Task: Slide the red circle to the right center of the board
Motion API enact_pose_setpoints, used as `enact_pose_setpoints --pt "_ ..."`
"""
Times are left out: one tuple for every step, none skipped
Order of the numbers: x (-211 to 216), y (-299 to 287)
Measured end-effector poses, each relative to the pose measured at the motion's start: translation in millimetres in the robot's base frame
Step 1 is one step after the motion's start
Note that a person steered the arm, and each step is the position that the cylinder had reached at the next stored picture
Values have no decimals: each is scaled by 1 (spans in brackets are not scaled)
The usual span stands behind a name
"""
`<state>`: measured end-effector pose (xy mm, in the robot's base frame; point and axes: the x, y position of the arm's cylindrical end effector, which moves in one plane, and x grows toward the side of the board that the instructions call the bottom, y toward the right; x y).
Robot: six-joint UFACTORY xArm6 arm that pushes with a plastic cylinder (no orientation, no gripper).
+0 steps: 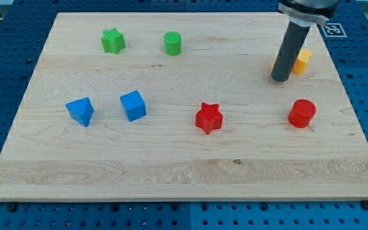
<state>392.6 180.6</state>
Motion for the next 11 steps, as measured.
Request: enact_pose_setpoints --pt "0 0" --pt "45 -22" --pt "80 -36" --pt "105 -18" --pt "91 37" --pt "76 56" --pt "120 56" --pt "140 88" --pt "113 109" --pt "70 107" --pt "47 104"
